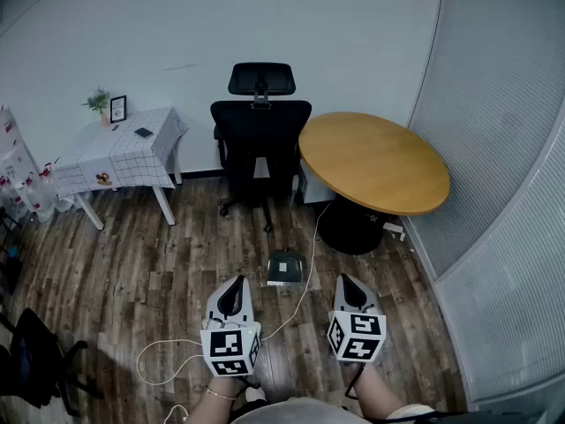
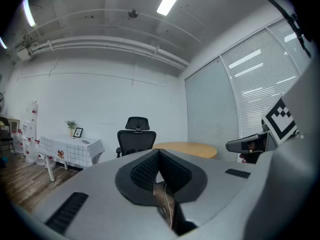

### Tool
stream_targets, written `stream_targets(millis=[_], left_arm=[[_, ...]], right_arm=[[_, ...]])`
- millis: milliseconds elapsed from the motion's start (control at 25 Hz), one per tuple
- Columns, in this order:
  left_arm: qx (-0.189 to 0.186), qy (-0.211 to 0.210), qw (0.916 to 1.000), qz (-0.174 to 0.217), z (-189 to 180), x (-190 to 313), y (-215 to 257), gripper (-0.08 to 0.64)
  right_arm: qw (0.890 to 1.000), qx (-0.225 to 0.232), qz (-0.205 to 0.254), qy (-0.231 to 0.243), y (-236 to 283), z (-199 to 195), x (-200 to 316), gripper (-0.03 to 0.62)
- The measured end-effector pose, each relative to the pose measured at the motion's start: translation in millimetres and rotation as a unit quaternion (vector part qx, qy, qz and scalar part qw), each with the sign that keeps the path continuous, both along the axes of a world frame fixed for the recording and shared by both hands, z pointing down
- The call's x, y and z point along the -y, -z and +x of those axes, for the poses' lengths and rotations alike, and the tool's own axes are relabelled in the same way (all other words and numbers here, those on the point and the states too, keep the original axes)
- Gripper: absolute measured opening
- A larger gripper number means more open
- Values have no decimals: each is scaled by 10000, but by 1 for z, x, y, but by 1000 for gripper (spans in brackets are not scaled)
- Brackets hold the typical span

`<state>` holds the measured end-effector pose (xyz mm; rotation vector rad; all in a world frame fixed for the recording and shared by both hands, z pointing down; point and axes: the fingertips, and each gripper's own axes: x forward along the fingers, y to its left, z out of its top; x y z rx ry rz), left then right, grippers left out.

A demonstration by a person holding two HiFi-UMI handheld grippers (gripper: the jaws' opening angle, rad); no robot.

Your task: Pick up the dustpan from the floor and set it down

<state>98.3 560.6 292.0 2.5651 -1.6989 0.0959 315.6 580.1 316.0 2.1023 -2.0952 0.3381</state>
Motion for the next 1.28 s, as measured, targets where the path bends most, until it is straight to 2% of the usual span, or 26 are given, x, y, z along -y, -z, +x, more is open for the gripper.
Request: stream_targets(millis=[360,680,920,1280], left_arm=[[-75,37,9999,-94,-14,12,1,17],[-34,-35,9999,-135,-37,21,-2,18],[-20,-50,9998,-200,-68,28,-13,18],[-40,48,9995,-319,-89,54,-23,18]], right_arm=[[9999,116,106,-24,6,-9,9,32],[9994,263,-87,-209,-4,-26,19,32],[9987,292,-111,-392,-11,-46,24,32],[9974,310,-264,-595,-20,-44,50,32]])
